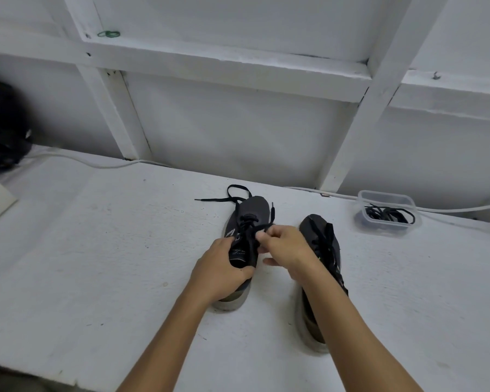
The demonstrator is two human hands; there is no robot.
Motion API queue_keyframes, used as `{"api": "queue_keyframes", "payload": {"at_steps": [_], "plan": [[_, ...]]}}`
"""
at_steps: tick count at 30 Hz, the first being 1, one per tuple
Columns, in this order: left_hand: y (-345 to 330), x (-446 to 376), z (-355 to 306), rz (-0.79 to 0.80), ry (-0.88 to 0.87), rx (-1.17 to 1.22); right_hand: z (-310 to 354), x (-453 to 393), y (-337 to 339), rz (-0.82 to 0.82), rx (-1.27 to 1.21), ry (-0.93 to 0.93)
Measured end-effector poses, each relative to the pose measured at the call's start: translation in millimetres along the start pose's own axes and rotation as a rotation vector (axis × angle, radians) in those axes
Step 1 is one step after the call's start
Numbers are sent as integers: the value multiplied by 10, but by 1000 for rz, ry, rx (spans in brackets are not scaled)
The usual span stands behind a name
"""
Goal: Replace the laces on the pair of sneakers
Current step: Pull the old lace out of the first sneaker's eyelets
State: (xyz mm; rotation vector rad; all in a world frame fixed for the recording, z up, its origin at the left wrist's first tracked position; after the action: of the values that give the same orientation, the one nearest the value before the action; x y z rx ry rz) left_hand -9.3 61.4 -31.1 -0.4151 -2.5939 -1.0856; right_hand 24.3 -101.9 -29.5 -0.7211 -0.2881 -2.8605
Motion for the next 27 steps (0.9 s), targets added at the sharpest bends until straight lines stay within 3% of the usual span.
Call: {"api": "queue_keyframes", "payload": {"at_steps": [3, 4, 8, 10, 17, 19, 22, 27], "plan": [[-10, -4, 0, 12, 3, 7, 33, -12, 279, -275, -119, 55], [-11, -1, -2, 11, 4, 5, 29, -12, 318, -286, -144, 53], [-6, -1, -19, -4, 3, -13, -48, 24, 38, 128, -41, -95], [-6, -3, -27, -3, -7, -10, -62, 41, -101, 189, 24, -68], [3, -7, 10, 12, 22, -5, 67, 18, 237, -273, -215, 59], [-3, -4, -5, 10, 15, -9, 63, 17, 228, -164, -167, 19], [1, -6, -31, 4, 0, -17, -26, 36, -19, 159, -52, -120], [-2, -5, -16, 8, -6, -13, -28, -6, -103, 136, -7, -44]]}}
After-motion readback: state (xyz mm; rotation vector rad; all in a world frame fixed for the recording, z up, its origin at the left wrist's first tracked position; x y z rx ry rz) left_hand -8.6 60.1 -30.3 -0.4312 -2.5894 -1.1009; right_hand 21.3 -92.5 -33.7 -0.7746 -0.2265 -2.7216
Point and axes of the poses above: each hand's wrist, its own x-axis away from the middle knuckle, its own y-axis out of the back of the hand, z = x × y, the point moved 5 cm from there along -x, towards the middle knuckle, and after that the axes turned 9 degrees about z, right-handed, at the moved point
